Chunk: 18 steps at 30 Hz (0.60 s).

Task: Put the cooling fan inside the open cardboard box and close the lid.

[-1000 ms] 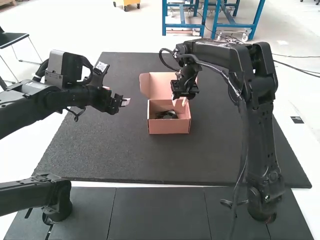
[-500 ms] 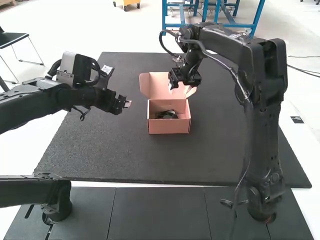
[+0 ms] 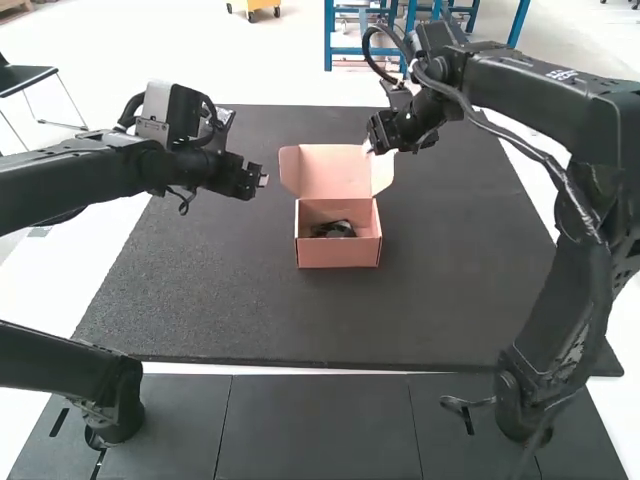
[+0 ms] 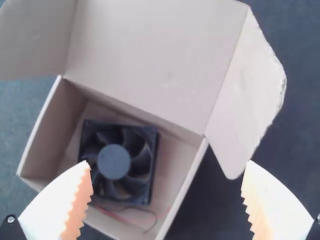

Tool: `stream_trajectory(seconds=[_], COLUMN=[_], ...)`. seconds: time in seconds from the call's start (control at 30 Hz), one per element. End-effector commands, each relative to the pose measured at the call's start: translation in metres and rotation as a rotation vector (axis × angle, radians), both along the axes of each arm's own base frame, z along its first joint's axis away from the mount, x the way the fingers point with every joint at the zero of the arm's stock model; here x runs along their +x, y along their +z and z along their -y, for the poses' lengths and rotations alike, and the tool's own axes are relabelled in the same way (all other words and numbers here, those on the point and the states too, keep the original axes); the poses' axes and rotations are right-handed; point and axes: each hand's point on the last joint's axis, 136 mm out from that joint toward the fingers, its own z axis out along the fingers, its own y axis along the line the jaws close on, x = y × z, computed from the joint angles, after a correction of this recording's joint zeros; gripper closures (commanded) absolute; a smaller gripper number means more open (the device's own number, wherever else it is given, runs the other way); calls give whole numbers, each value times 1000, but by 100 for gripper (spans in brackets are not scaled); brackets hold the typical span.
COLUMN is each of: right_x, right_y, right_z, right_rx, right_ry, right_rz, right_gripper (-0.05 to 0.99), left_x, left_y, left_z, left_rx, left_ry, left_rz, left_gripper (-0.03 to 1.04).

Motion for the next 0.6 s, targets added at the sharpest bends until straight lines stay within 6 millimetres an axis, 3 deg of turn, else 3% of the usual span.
stream_trajectory(seconds=[0.0, 0.1, 0.57], right_x=[-5, -3, 11], right_y=[12, 13, -20], right_z=[12, 16, 49], right_rx=[3, 44, 80], right_ry=[-21, -49, -153], right_rz=[81, 139, 172], right_gripper=[26, 27, 27], left_x=[15, 24, 64], left_y=[18, 15, -6], left_z=[-2, -4, 3], left_rx=[-23, -27, -38], left_ry=[58, 91, 155], left_rz=[40, 33, -3], left_gripper=[4, 4, 4])
